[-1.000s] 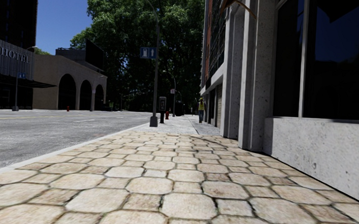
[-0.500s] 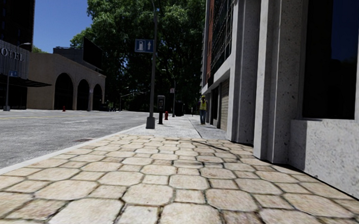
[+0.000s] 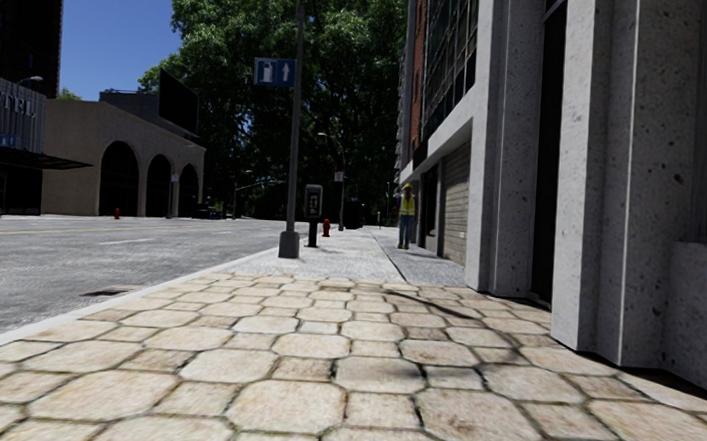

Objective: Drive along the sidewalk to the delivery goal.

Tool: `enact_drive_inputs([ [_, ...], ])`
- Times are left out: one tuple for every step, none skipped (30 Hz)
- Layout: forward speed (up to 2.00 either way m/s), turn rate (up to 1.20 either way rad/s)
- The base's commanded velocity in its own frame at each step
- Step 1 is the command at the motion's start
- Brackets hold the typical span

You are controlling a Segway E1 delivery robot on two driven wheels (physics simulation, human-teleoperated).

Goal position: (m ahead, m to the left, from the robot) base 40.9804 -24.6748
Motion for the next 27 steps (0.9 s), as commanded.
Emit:
enact_drive_inputs([
  [2.0,0.0],
  [2.0,0.0],
  [2.0,0.0],
  [2.0,0.0],
  [2.0,0.0],
  [2.0,0.0],
  [2.0,0.0],
  [2.0,0.0],
  [2.0,0.0],
  [2.0,0.0],
  [2.0,0.0],
  [2.0,0.0],
  [2.0,0.0],
  [2.0,0.0],
  [2.0,0.0],
  [2.0,0.0],
  [2.0,0.0],
  [2.0,0.0],
  [2.0,0.0],
  [2.0,0.0],
  [2.0,0.0],
  [2.0,0.0],
  [2.0,0.0],
  [2.0,0.0],
  [2.0,0.0],
  [2.0,0.0],
  [2.0,0.0],
])
